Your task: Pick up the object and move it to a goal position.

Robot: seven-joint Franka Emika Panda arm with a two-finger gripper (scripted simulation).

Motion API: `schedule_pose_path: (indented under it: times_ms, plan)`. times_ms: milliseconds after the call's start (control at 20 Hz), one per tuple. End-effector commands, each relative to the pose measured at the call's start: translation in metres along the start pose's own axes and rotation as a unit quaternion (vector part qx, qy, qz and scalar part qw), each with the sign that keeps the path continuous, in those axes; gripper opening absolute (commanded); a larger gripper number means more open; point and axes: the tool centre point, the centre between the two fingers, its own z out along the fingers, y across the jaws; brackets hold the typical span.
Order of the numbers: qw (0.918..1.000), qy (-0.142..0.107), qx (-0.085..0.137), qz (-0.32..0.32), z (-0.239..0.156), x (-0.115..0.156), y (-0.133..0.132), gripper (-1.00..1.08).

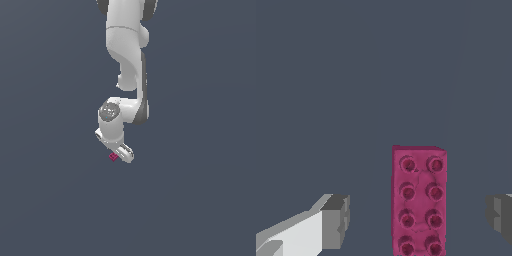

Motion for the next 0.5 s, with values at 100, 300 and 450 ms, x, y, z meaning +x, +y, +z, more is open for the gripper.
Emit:
schedule_pose_path:
  times_ms: [100,300,450]
  plan:
    - [1.0000,0.000,0.000,0.001,0.0147,0.0003,-0.0002,1.00]
    - [1.0000,0.000,0.000,0.001,0.0167,0.0008,-0.0006,-1.00]
    - [1.0000,0.000,0.000,0.001,0.0167,0.0008,-0.0006,-1.00]
